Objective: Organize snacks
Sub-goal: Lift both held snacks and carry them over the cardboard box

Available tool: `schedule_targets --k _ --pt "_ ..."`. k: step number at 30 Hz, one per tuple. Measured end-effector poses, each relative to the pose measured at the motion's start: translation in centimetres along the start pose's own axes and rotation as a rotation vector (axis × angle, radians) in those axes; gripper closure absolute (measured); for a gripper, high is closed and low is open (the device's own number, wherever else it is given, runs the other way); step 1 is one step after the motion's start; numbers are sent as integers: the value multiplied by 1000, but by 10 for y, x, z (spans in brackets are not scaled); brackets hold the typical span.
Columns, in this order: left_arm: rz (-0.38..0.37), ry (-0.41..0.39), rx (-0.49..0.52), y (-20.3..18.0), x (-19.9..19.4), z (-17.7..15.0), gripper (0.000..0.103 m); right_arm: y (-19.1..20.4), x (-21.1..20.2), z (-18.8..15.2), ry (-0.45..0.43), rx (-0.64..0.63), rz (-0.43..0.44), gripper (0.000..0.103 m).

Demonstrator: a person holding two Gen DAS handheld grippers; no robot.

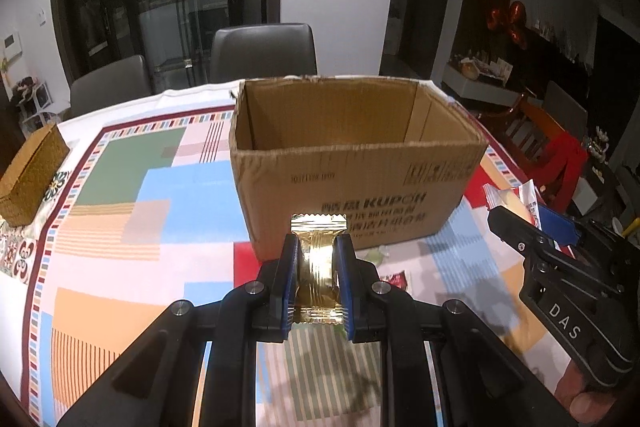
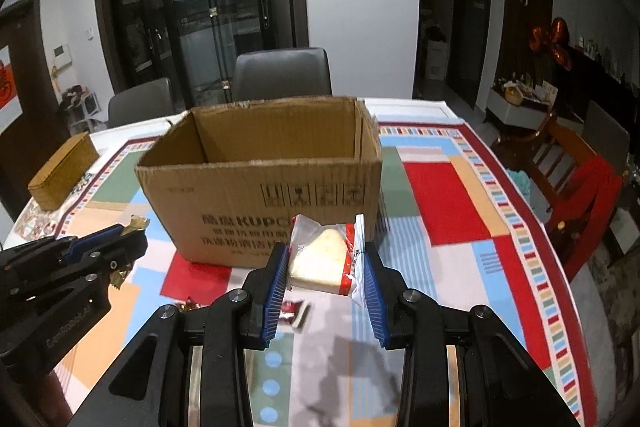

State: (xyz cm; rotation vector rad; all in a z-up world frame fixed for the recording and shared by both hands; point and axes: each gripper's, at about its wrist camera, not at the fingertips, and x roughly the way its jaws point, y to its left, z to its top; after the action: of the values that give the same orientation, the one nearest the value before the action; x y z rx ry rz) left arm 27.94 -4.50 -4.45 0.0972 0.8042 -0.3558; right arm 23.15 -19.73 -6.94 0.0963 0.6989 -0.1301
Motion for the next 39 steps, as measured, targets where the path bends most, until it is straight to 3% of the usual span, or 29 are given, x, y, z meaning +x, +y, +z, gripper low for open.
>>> schedule_targets --k 13,39 --pt "-1 -62 16 -4 -7 39 83 -2 -8 34 -65 -23 -3 66" --pt "11 -79 17 12 19 92 83 6 12 95 -116 -90 18 65"
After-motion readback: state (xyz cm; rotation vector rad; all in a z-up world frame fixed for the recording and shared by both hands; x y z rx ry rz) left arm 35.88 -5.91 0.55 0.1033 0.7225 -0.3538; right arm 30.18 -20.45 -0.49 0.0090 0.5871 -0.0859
